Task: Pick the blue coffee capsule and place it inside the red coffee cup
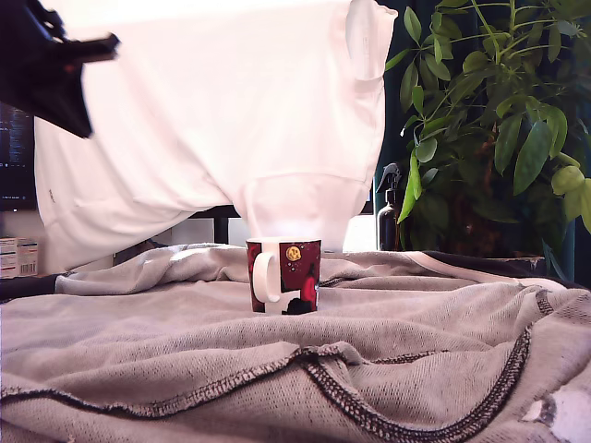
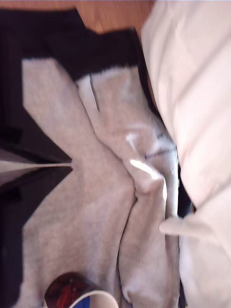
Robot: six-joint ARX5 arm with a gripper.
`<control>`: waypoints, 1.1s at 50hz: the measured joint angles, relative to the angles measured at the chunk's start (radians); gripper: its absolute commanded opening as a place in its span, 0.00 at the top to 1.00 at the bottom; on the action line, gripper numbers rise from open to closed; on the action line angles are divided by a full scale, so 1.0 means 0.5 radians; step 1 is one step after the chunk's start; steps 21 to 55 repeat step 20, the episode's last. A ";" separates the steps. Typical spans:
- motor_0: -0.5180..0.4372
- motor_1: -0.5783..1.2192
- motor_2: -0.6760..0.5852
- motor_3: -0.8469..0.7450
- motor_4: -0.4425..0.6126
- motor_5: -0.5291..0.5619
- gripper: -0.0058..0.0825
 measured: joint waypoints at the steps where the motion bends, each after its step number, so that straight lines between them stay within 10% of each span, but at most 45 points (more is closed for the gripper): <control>1: 0.012 -0.013 0.000 -0.008 0.000 0.007 0.95; 55: 0.144 -0.163 -0.037 -0.047 0.000 0.018 0.95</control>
